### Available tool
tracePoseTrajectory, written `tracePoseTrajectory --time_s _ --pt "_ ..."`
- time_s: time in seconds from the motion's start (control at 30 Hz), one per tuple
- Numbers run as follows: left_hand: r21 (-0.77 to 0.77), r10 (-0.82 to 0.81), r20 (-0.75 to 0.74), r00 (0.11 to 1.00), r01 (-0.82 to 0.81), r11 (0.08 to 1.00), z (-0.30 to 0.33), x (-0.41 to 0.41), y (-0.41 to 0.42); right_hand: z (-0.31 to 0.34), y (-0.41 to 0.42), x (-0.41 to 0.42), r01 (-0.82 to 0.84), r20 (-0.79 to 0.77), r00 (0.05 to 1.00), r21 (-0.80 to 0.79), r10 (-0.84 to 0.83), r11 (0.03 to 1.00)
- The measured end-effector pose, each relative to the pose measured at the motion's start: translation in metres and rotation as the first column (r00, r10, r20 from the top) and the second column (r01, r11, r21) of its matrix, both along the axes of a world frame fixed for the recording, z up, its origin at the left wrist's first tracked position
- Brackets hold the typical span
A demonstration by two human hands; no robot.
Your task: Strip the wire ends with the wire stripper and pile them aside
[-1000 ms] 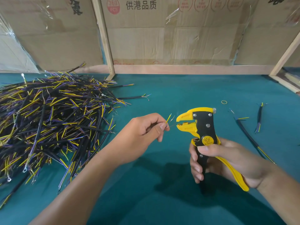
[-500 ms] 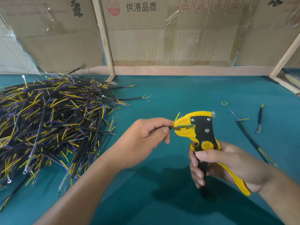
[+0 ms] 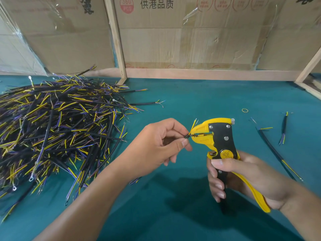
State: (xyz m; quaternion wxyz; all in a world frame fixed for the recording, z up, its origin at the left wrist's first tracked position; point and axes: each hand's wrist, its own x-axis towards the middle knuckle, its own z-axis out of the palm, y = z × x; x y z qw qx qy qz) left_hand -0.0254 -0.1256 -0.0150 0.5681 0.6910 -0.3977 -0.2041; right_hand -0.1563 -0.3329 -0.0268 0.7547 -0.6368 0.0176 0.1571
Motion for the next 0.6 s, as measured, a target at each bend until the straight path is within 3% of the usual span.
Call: tracePoseTrajectory --time_s 0.6 --pt "0.010 0.004 -0.010 1.000 -0.004 1.000 -0.0001 0.0011 0.0004 0.0045 0.0064 -0.0002 0.065 -0.104 0.993 0.064 -0.058 0.996"
